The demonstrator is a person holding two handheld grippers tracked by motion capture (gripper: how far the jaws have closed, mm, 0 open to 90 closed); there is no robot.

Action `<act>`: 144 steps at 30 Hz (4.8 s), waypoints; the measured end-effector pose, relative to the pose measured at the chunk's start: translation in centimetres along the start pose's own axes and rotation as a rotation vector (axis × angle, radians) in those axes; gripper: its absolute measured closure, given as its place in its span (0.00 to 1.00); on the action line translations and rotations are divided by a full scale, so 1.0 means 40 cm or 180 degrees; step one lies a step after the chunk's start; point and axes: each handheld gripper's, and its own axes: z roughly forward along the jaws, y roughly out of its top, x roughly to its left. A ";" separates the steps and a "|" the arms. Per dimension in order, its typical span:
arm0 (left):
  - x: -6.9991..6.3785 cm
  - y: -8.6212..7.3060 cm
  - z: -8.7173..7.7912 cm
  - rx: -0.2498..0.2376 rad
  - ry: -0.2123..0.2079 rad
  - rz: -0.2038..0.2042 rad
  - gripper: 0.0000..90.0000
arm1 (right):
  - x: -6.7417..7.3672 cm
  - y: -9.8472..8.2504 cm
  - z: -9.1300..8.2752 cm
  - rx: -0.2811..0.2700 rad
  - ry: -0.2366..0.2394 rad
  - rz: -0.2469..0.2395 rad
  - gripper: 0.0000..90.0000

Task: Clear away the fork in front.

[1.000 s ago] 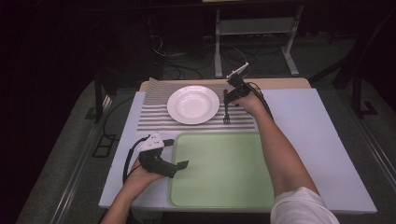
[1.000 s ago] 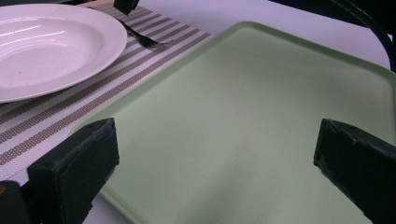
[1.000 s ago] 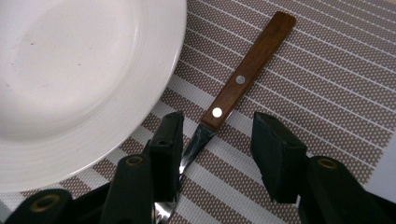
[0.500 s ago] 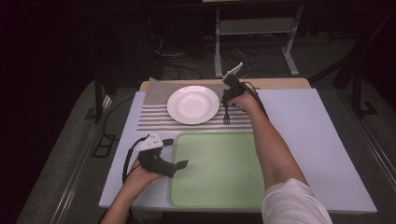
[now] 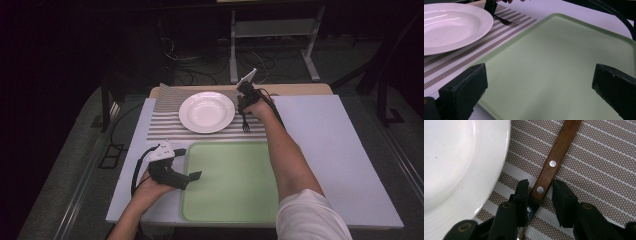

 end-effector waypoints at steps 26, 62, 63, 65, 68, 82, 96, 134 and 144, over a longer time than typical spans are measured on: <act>-0.001 0.001 0.002 0.0023 0.0012 0.0036 0.00 | -0.004 -0.014 -0.008 -0.0036 -0.0063 -0.0183 0.86; -0.003 0.005 -0.005 -0.0037 0.0137 0.0035 0.00 | -0.071 -0.257 -0.305 -0.1020 0.0563 -0.0301 0.86; -0.003 0.005 -0.004 -0.0023 0.0137 0.0045 0.00 | -0.070 -0.266 -0.310 -0.1043 0.0586 -0.0303 0.86; -0.005 0.004 0.000 -0.0001 0.0126 0.0053 0.00 | -0.067 -0.283 -0.320 -0.1092 0.0620 -0.0317 0.86; -0.007 0.003 0.005 0.0029 0.0116 0.0071 0.00 | -0.061 -0.310 -0.330 -0.1182 0.0703 -0.0342 0.86; 0.001 0.001 0.025 0.0133 0.0146 0.0070 0.00 | -0.045 -0.455 -0.348 -0.1451 0.0881 -0.0532 0.86; -0.003 0.045 0.057 0.0111 0.0175 0.0056 0.00 | -0.029 -0.567 -0.367 -0.1563 0.1001 -0.0675 0.86; -0.090 0.212 0.224 -0.0247 -0.0364 0.0062 0.18 | 0.052 -0.631 -0.343 -0.1631 0.1240 -0.0869 0.86; -0.115 0.211 0.244 -0.0262 -0.0426 -0.0053 0.29 | 0.106 -0.626 -0.343 -0.1632 0.1325 -0.1049 0.86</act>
